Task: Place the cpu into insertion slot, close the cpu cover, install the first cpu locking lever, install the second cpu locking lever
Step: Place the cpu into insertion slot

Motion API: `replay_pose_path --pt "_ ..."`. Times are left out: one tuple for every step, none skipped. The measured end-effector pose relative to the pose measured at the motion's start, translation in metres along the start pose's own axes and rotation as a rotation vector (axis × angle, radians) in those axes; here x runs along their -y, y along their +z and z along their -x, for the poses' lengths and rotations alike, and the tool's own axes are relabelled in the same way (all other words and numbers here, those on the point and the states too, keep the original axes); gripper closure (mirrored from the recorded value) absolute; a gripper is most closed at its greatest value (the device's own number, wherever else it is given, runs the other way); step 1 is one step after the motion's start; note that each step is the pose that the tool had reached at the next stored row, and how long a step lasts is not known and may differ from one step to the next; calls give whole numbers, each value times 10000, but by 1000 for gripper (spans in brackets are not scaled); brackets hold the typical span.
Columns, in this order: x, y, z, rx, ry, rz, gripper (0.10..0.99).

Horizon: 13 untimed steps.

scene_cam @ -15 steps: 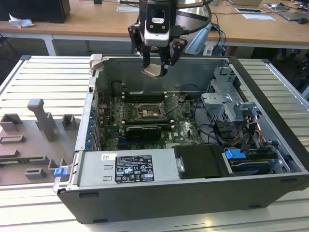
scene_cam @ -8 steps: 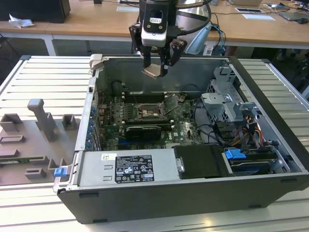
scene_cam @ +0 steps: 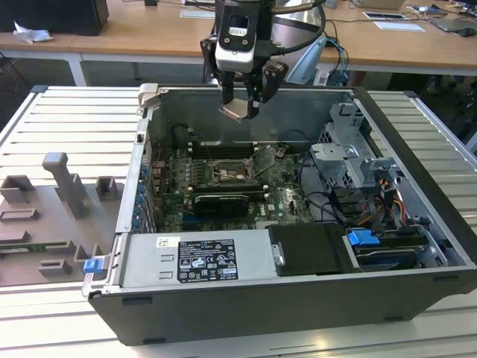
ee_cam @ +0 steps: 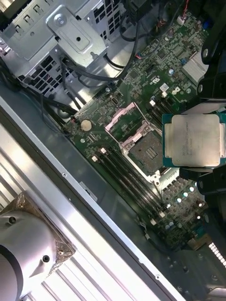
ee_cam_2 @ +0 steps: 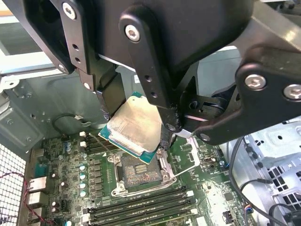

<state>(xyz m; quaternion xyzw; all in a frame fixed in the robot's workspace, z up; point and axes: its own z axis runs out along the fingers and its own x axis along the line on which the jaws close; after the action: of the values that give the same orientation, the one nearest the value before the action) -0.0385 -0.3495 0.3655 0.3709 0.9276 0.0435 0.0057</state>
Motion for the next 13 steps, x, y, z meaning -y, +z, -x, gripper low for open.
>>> replay_pose_path --pt "0 0 0 5 64 1 549" --pt "0 1 0 10 119 3 549" --pt "0 4 0 20 225 7 549" --pt "0 7 0 30 321 6 549" --pt "1 8 0 43 424 3 549" --pt "1 12 0 65 623 2 549" --pt "2 17 0 86 849 4 549" --pt "2 22 0 105 1064 8 549" --pt "2 25 0 117 1202 11 549" --pt "2 29 1 137 1438 16 549" --pt "3 32 1 148 1577 19 549" --pt "3 34 1 157 1671 21 549" --pt "3 38 1 172 1852 25 549"
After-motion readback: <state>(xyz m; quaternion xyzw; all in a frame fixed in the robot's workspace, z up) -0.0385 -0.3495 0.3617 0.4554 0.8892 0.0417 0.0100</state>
